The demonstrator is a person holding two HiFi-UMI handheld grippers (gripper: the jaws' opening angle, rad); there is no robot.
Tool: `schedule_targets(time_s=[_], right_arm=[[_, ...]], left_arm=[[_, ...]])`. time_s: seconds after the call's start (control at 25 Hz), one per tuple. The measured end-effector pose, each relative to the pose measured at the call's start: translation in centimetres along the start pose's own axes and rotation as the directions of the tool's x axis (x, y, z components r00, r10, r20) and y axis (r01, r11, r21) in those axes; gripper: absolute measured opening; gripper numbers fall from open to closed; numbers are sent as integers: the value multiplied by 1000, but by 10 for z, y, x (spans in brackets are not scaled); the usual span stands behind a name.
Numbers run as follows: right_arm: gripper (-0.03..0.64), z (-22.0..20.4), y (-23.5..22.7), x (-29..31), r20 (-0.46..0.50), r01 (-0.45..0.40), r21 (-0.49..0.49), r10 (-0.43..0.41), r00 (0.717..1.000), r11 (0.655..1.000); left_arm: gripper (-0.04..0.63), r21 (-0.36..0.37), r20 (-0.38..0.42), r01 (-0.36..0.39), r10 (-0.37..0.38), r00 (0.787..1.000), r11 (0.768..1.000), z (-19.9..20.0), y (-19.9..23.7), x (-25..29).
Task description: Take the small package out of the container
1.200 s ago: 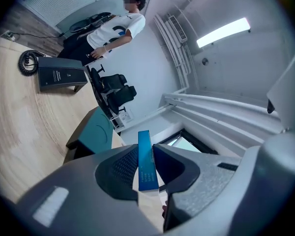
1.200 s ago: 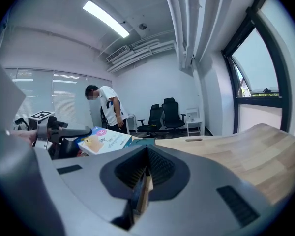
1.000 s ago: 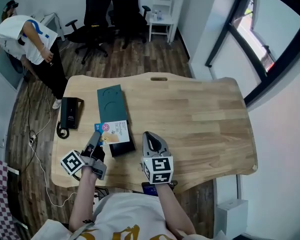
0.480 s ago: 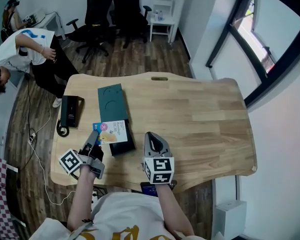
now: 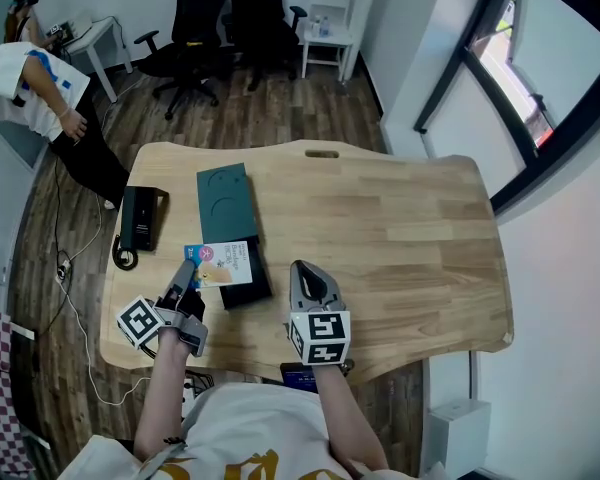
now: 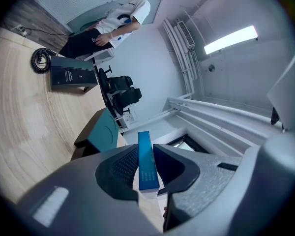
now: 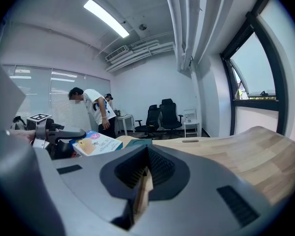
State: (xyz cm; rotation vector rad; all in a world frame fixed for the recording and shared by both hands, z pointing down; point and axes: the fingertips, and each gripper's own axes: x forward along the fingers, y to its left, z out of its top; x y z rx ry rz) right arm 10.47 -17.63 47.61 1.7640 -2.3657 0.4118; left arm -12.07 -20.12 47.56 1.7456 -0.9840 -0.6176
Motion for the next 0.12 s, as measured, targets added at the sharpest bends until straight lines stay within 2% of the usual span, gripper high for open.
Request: schedule_targets(time_s=[0.12], right_arm=[[3,-2,2,4,-3,-11,-4,10,1000,1000]], left_arm=[[97,44,-13,-5,6,1000,999,1,1,3]])
